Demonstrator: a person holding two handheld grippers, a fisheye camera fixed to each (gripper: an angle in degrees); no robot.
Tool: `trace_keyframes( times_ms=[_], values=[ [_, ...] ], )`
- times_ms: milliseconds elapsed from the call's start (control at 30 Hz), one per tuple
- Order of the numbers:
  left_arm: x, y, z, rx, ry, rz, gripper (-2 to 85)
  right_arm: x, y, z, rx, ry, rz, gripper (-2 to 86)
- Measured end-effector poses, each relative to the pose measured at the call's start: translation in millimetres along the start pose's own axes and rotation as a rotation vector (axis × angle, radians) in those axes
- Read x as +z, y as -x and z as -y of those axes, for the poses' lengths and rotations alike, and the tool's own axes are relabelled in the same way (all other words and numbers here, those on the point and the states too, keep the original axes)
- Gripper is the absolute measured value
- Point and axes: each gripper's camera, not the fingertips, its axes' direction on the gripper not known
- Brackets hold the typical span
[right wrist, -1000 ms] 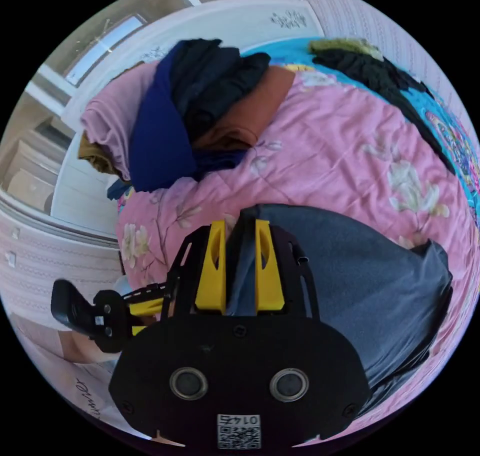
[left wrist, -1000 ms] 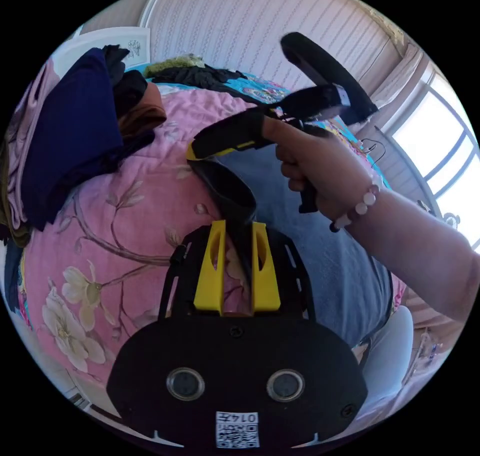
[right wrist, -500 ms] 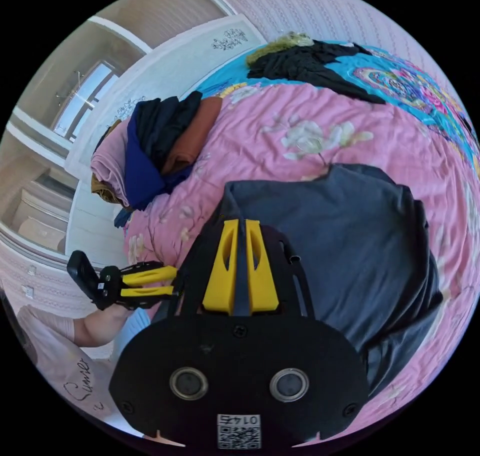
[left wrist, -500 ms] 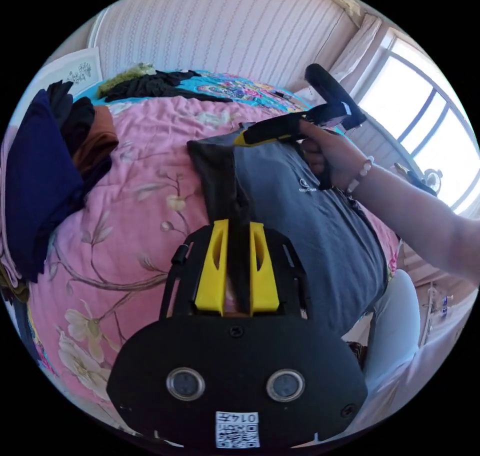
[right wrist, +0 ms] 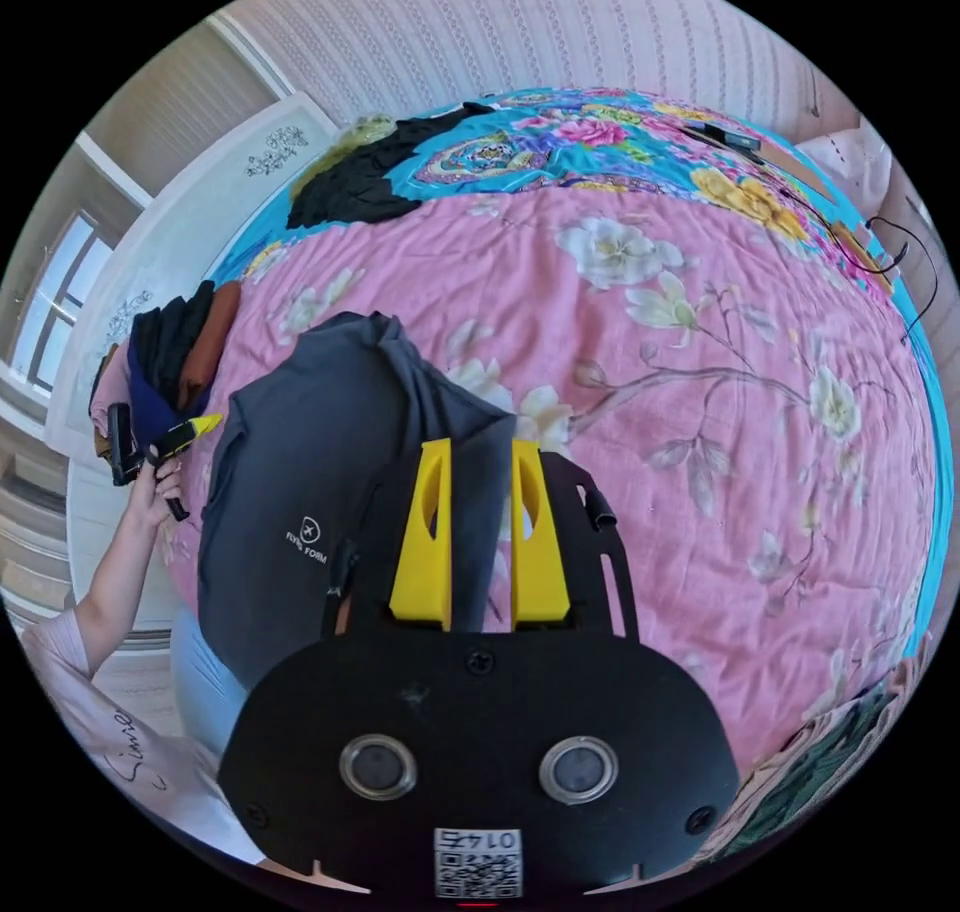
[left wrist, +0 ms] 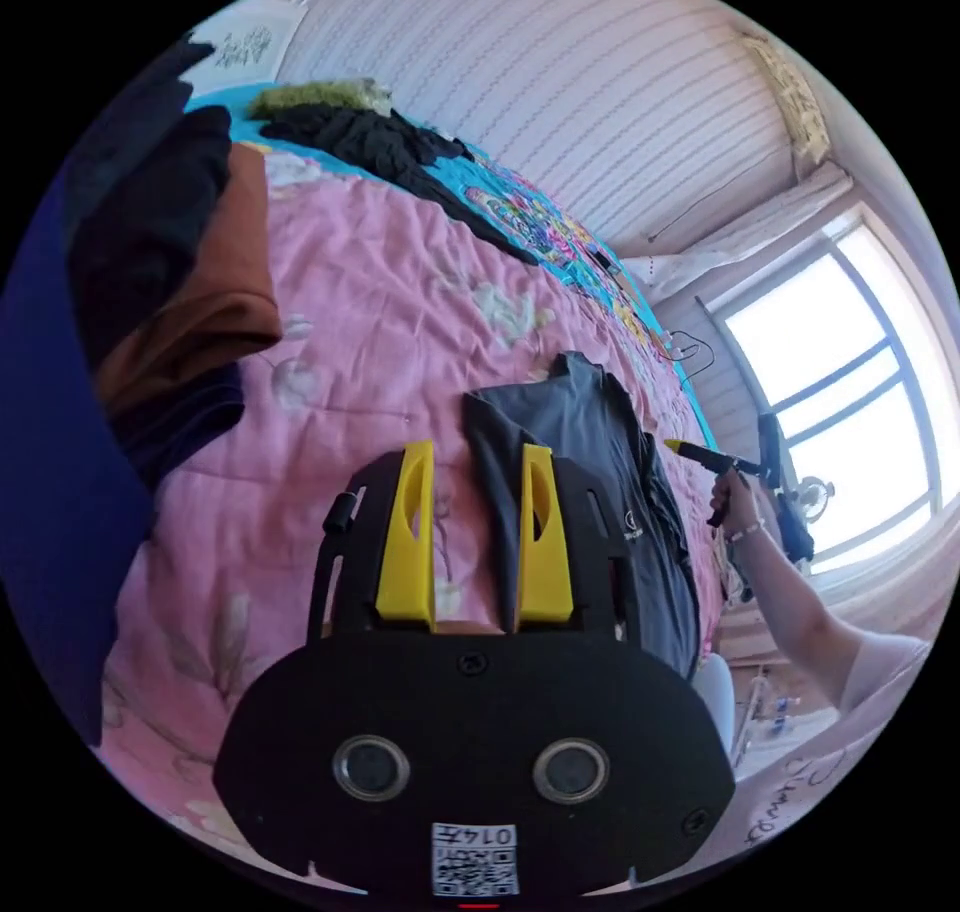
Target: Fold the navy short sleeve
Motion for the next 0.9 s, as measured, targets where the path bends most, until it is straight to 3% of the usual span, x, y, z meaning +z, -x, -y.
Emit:
trace_keyframes(
  times_ms=[233, 433, 567, 900],
  values=[
    [20, 13, 34, -0.052, 0.118, -0.068, 0.1, 11, -28, -5, 0.024, 0.014, 0.187, 2.3],
    [-35, -29, 60, 0.073, -0.062, 0.032, -0.9, -47, -55, -5, 0.073, -0.154, 0.219, 0.6],
    [-50, -53, 71, 0.122, -0.081, 0.083, -1.0, -87, -57, -18, 0.039, -0.213, 0.178, 0.4],
    [-115, -64, -48, 0.269, -0.027, -0.038, -1.0, -141, -52, -151, -0.059, -0.187, 0.310, 0.4]
  ],
)
